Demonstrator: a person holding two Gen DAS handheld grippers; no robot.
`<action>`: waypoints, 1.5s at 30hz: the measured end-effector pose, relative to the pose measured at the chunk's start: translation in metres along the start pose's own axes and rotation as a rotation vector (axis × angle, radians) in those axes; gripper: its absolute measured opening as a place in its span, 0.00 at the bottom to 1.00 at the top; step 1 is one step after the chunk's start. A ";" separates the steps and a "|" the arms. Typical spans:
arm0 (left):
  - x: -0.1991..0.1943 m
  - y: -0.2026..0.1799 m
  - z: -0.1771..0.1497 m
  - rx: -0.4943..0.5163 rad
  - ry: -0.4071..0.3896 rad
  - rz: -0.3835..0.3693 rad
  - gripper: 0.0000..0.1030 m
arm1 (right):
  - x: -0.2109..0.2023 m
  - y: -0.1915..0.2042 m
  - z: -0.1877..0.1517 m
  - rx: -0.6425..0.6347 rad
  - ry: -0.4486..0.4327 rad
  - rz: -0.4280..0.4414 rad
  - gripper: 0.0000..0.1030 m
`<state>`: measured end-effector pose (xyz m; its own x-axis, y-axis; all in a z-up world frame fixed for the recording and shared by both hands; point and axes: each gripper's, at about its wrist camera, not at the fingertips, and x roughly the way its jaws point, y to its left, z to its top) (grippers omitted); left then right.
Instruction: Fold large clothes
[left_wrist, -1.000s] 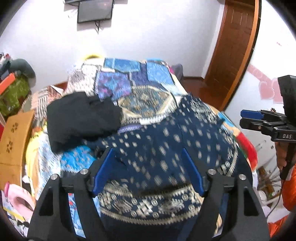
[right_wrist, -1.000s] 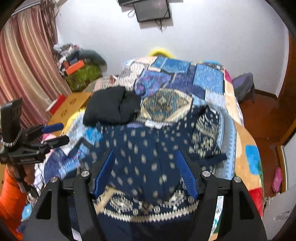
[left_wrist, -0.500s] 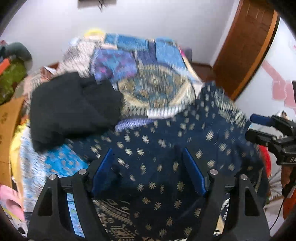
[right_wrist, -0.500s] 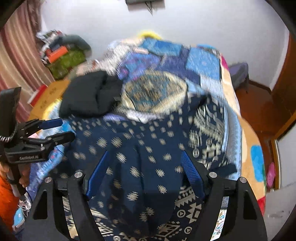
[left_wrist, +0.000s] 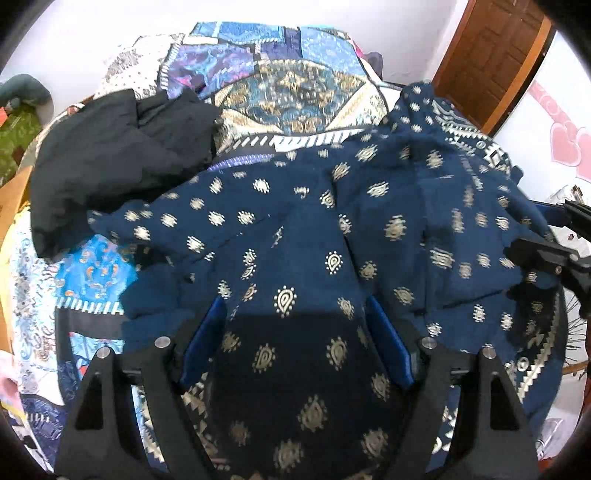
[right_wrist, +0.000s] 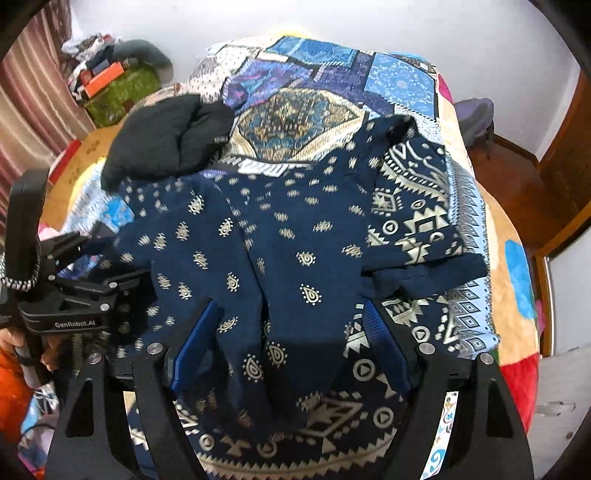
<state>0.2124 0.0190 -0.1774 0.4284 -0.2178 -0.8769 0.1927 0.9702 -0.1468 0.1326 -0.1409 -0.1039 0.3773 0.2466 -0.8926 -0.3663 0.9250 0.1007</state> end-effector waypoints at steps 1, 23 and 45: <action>-0.007 0.001 0.001 0.001 -0.012 0.003 0.76 | -0.005 -0.001 0.001 0.007 -0.011 0.003 0.75; -0.049 0.136 0.005 -0.433 -0.149 -0.003 0.79 | -0.062 -0.084 0.027 0.263 -0.226 -0.034 0.76; 0.084 0.195 -0.028 -0.754 0.066 -0.456 0.79 | 0.044 -0.131 0.022 0.536 0.027 0.273 0.78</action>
<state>0.2613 0.1924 -0.2920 0.3956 -0.6165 -0.6807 -0.3114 0.6073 -0.7309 0.2154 -0.2447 -0.1470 0.3054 0.4951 -0.8134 0.0354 0.8477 0.5293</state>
